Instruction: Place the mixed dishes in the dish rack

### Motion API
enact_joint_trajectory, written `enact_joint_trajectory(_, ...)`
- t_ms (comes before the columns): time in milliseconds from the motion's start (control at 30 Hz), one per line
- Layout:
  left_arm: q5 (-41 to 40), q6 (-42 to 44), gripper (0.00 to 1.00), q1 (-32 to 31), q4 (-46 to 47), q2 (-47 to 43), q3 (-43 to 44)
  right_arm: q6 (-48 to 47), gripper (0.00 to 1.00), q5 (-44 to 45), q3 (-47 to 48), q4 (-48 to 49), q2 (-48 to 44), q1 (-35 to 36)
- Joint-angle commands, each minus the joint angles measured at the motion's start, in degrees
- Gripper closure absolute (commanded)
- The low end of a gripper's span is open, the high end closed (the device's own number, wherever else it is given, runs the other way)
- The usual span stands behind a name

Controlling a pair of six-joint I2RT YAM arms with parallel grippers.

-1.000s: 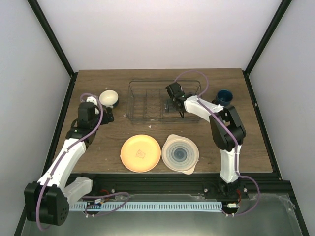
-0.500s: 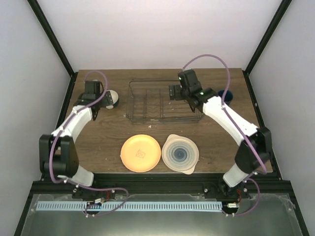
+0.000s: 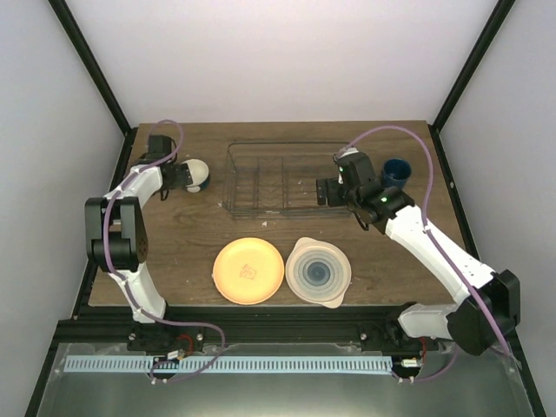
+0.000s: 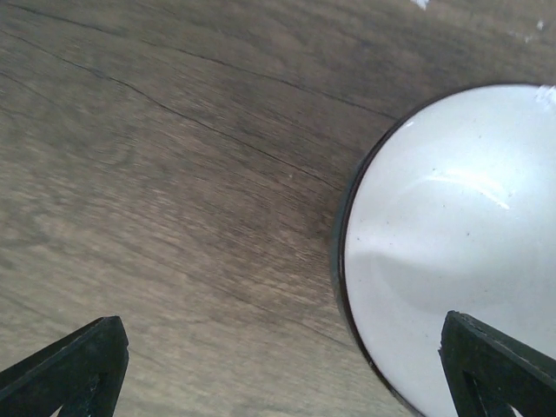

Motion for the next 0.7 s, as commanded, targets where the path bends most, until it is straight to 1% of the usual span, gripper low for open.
enact_joint_trajectory(0,2.71,1.64,0.00,0.00,-1.23,4.22,3.15,1.12,0.00,-0.24,-1.59,-1.69,-2.66,0.47)
enact_joint_trajectory(300,5.56,2.48,0.00,0.52,-1.81,11.95,9.19,1.18,0.00,1.08,-4.97,-2.04,-6.33,0.51)
enact_joint_trajectory(400,7.26,2.40,0.05,0.73,-2.09,14.14,10.82,1.23,0.00,0.68,-5.75,-2.21,-6.62,0.46)
enact_joint_trajectory(467,8.21,2.31,0.11,0.83,-2.37,15.58,11.65,1.44,0.00,0.39,-6.12,-2.36,-6.78,0.46)
enact_joint_trajectory(567,9.30,2.07,0.26,0.97,-2.34,16.96,12.16,1.80,0.00,-0.11,-6.51,-2.35,-7.11,0.46)
enact_joint_trajectory(667,9.96,1.75,0.51,1.06,-2.33,17.71,12.05,1.85,0.03,-0.53,-6.76,-2.20,-7.18,0.46)
